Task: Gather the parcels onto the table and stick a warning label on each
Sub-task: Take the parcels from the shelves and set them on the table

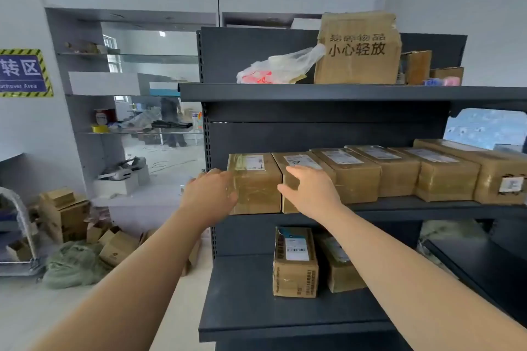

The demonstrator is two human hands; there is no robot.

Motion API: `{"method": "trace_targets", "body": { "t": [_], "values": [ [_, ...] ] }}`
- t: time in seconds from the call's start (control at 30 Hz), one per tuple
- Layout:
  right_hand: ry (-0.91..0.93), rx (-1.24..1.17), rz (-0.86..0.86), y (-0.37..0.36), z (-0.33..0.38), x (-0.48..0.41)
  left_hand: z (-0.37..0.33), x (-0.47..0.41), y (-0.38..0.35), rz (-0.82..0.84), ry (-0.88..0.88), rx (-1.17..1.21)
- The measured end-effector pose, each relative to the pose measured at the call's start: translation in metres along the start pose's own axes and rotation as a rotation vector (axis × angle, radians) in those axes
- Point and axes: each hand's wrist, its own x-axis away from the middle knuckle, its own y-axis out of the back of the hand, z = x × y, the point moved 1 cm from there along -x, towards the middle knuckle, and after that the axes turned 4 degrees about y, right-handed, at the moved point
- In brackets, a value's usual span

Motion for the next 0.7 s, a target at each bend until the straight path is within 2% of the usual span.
{"method": "trace_targets", "body": {
  "t": [0.2, 0.33, 0.53, 0.7],
  "values": [
    [0.02, 0.062, 0.108, -0.034, -0.011, -0.049, 0.002, -0.043, -0.025, 0.073, -0.011, 0.101],
    [0.084, 0.048, 0.151, -0.048, -0.02, -0.063, 0.005, -0.053, -0.04, 0.034, -0.001, 0.212],
    [0.143, -0.024, 0.074, -0.055, -0.026, -0.068, 0.007, -0.053, -0.053, -0.092, 0.066, 0.426],
    [0.183, -0.119, 0.02, -0.059, -0.013, -0.067, 0.019, -0.048, -0.052, -0.164, 0.133, 0.475]
  ]
}}
